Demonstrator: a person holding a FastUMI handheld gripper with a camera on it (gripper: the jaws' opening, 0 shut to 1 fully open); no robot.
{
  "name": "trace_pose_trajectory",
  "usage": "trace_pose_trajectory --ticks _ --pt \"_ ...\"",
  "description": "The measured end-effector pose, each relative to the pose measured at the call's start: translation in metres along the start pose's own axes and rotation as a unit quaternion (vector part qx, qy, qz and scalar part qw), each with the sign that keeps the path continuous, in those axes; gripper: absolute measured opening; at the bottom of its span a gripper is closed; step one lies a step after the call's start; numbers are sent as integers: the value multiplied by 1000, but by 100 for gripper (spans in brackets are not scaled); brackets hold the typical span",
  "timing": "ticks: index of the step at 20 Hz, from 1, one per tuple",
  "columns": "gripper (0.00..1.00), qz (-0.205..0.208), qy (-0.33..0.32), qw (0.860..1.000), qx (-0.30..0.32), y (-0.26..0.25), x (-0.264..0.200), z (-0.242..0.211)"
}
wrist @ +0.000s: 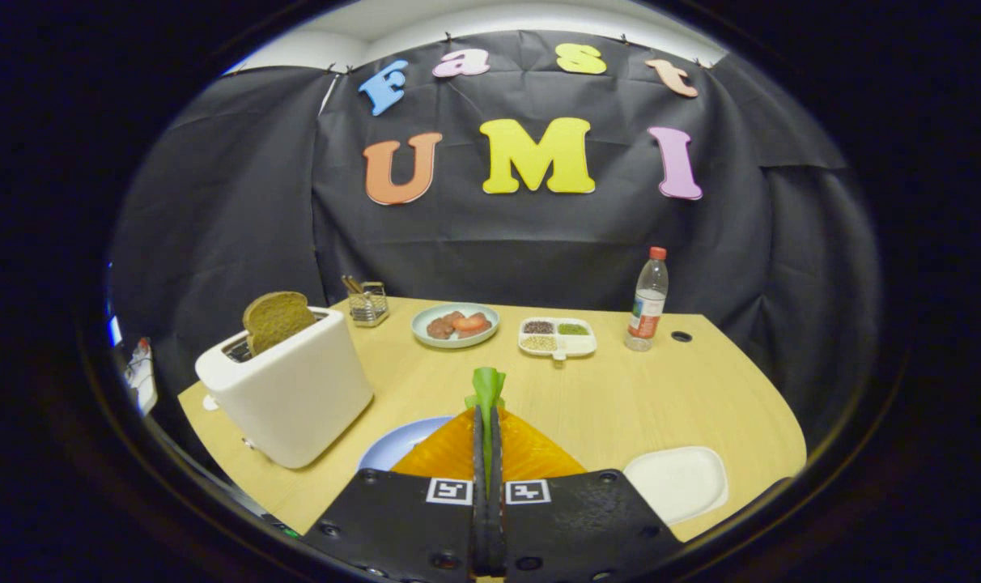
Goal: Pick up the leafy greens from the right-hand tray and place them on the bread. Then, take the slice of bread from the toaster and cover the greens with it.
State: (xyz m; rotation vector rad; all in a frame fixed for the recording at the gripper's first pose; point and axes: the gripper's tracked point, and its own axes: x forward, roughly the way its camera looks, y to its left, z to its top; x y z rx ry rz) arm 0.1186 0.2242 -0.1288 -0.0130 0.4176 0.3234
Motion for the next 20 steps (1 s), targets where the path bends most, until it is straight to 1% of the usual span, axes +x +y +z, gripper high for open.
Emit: trace_pose_trajectory --ticks 2,7,12,13,16,17,18,20 --pt "0 2 8 1000 -3 10 7 -10" --pt "1 27 41 999 7 42 25 -38" --pt "1 45 57 997 21 61 35 -49" --pt "5 46 57 997 21 63 35 -50" --pt "8 47 53 997 17 65 34 -48" --pt "17 47 49 998 16 65 31 -47" --pt "23 44 43 998 15 63 28 -45" --pt "41 33 28 999 17 56 22 -38"
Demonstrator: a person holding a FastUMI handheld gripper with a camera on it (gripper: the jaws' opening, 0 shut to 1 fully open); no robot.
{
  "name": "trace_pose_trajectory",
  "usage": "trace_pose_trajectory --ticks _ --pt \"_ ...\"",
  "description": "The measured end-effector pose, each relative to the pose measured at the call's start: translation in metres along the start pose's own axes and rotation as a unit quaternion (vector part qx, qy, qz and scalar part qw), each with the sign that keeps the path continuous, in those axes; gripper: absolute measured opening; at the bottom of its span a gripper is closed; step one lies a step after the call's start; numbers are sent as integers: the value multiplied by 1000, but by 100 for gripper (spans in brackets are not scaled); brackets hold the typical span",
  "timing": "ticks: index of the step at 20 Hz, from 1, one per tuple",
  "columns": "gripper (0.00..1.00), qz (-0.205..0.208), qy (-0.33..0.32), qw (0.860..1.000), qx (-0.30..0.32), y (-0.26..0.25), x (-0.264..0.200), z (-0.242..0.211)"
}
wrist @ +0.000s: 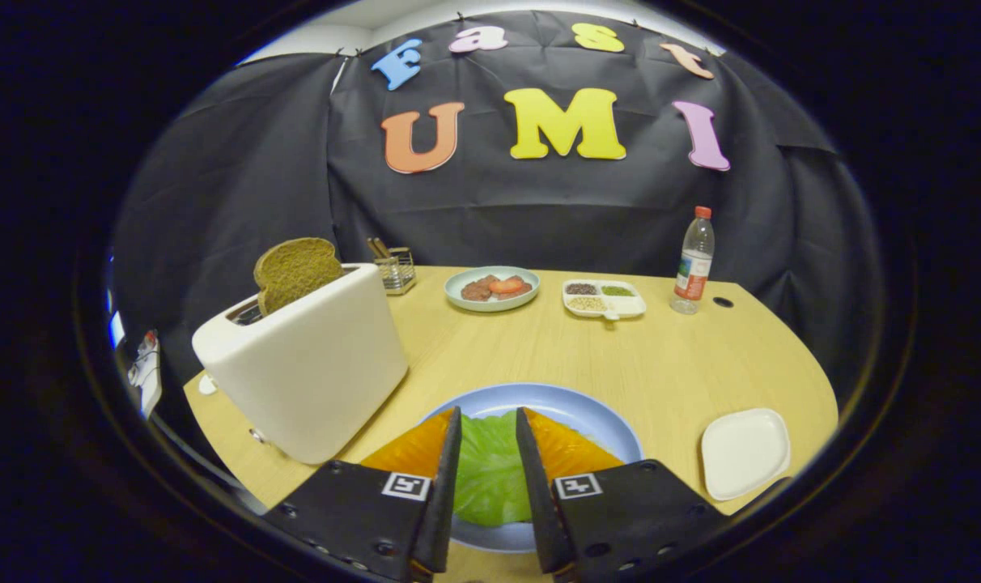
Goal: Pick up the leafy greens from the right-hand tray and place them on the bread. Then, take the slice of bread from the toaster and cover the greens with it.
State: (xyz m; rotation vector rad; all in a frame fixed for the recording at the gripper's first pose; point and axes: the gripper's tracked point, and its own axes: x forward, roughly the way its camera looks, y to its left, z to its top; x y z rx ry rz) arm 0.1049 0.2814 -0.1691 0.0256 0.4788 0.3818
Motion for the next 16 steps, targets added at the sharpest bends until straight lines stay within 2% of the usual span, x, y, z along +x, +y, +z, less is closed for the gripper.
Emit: trace_pose_trajectory --ticks 1,2,3,5,7,11,16 --pt "55 -7 -10 1000 -1 -3 -5 5" --pt "63 -15 -20 1000 -1 -5 -9 10" --pt "78 -23 -33 999 -2 -8 -16 17" --pt "99 -40 -58 998 3 -12 -29 32" --pt "97 -53 -87 995 8 -10 -46 55" --pt "96 -53 -142 988 10 23 -78 104" --pt "96 -24 -172 985 -1 95 -82 140"
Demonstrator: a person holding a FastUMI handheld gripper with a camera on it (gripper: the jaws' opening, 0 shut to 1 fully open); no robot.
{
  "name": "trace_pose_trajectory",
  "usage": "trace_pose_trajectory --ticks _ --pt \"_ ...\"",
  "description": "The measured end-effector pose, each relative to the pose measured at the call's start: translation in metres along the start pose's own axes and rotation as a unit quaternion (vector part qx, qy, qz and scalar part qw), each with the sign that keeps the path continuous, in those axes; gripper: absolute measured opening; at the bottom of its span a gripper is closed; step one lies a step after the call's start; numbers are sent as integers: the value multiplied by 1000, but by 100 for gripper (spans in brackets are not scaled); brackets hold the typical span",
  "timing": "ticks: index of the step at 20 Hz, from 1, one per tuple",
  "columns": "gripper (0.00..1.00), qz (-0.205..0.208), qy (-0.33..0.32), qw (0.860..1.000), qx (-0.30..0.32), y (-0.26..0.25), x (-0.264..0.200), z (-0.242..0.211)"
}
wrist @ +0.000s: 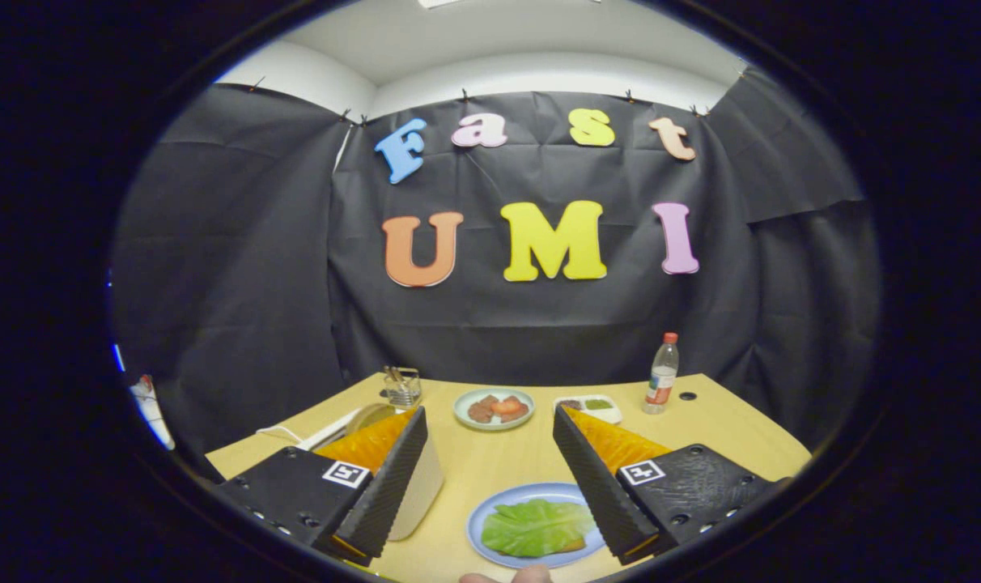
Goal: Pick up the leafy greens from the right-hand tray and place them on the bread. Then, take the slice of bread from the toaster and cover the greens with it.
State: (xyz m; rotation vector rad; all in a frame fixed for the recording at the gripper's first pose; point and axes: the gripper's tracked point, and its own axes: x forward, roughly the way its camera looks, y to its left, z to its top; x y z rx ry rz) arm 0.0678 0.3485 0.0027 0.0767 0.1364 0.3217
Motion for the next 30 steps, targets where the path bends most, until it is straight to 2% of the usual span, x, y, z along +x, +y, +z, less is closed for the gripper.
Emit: trace_pose_trajectory --ticks 5,9,20,23,29,30 --pt "96 22 21 999 -10 63 27 -14" --pt "96 20 38 999 -11 94 46 -32" --pt "96 -38 103 994 -4 102 105 -83" --pt "86 -39 117 992 4 104 111 -91" --pt "15 -40 124 991 9 105 113 -93" --pt "11 -36 120 992 12 105 113 -92"
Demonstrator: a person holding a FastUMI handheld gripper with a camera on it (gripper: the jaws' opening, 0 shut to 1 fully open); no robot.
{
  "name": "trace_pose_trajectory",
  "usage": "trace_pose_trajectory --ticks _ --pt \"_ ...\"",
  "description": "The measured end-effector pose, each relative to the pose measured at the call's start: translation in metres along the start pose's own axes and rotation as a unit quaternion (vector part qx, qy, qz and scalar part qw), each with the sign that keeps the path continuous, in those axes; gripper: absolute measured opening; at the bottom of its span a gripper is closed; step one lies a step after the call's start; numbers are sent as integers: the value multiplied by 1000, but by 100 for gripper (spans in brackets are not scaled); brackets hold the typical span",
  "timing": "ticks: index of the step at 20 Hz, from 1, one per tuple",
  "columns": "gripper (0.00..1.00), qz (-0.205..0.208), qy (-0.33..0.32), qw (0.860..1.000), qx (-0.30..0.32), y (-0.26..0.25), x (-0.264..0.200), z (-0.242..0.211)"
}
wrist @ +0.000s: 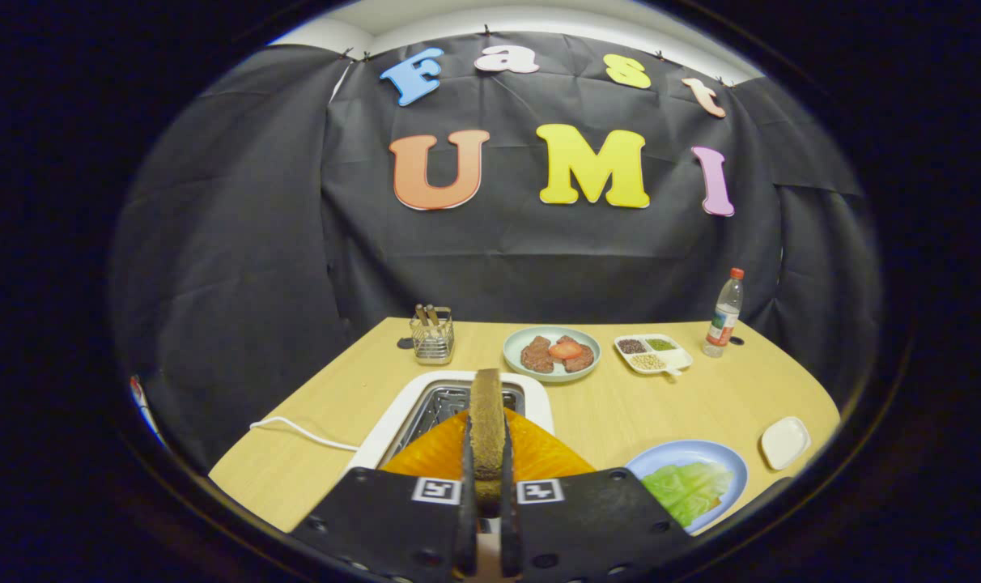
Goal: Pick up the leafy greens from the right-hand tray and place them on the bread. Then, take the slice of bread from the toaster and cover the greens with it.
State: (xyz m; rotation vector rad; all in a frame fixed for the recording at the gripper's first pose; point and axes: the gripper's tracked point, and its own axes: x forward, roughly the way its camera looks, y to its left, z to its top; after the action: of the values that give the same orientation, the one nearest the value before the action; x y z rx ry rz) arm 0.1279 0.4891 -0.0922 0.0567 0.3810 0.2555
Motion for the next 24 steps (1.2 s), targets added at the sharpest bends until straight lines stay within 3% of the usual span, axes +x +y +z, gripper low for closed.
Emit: trace_pose_trajectory --ticks 2,15,20,24 --pt "2 3 -8 1000 10 -2 -7 7" --pt "2 65 -95 992 52 -4 -75 92" --pt "2 75 -121 988 60 -36 -108 104" --pt "1 58 -123 988 67 -87 -120 88"
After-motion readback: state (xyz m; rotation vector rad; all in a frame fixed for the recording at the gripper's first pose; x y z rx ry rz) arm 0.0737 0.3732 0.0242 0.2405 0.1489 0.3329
